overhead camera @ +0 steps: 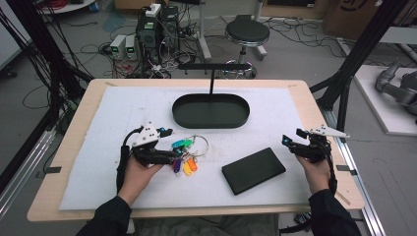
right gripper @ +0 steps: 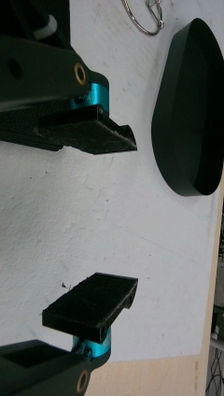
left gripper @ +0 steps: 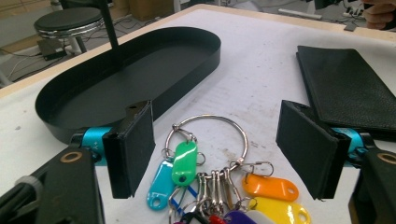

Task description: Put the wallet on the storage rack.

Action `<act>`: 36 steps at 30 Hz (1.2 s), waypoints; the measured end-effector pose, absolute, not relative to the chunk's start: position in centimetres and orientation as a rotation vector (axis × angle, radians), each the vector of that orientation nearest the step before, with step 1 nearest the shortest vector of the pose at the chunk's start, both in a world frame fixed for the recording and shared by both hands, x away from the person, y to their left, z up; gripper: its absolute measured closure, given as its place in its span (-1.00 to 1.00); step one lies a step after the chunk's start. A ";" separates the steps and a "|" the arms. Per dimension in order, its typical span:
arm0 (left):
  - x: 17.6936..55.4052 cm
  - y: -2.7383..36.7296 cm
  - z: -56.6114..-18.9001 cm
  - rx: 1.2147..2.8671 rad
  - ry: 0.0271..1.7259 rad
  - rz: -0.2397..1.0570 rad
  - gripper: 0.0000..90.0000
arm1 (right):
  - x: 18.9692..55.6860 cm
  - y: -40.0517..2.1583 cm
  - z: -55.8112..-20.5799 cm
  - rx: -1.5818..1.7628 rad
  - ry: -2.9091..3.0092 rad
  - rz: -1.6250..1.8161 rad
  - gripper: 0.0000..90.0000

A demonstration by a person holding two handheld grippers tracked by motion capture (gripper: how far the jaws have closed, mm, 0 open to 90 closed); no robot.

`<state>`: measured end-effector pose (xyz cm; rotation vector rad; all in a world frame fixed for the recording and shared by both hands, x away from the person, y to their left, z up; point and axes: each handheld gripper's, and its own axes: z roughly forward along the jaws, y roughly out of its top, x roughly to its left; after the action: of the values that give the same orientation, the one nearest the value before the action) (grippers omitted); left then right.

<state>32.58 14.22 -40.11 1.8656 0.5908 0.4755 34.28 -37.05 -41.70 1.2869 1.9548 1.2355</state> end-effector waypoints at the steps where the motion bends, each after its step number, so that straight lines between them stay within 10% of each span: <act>1: 32.5 14.1 -40.1 1.864 0.587 0.469 -0.38 | 34.3 -37.0 -41.7 1.286 1.956 1.237 -0.33; 36: 29.1 5.2 -41.5 1.964 0.322 0.301 -0.35 | 32.8 -38.3 -42.1 1.220 2.071 1.269 -0.32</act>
<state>29.14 5.16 -41.46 1.9639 0.3217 0.3013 32.76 -38.30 -42.09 1.2202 2.0707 1.2693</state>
